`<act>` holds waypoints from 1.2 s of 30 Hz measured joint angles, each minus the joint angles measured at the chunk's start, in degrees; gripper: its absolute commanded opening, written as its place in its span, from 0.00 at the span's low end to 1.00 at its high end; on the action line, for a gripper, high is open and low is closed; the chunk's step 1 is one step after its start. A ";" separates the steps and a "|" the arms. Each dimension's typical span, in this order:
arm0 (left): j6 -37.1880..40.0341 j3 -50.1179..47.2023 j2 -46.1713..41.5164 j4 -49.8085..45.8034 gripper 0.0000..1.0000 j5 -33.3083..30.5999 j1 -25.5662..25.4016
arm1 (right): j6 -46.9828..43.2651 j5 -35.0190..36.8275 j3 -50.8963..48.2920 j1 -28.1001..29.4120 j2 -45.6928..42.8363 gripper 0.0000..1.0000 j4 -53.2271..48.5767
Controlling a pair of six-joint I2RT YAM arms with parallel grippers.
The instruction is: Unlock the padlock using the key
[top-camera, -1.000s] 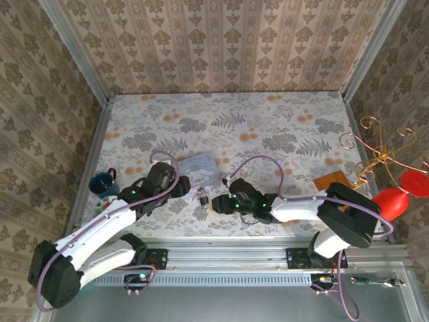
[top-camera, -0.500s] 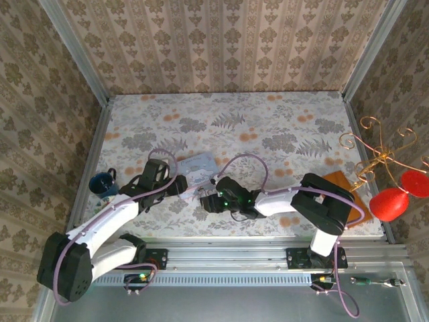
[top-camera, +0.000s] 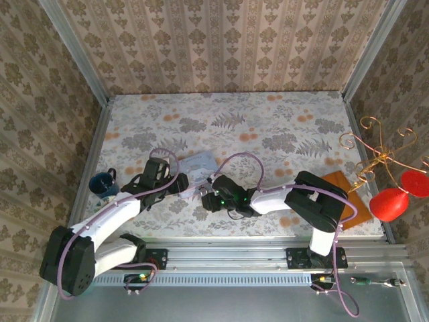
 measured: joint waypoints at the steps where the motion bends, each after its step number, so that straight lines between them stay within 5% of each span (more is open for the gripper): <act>1: -0.09 -0.17 0.00 0.28 0.62 0.02 0.00 | 0.31 0.20 0.09 0.04 0.02 0.16 0.07; 9: -1.73 -1.70 -0.70 2.69 0.59 0.04 -0.11 | 4.07 3.63 -0.96 0.42 -0.87 0.05 0.44; 24: -13.33 -7.21 -3.54 10.73 0.55 -7.28 -12.46 | 25.55 13.14 -3.28 0.52 -2.03 0.03 1.99; 36: -16.00 -6.99 0.96 16.68 0.55 -10.01 -14.86 | 33.20 15.52 2.49 -1.27 -2.03 0.04 -8.07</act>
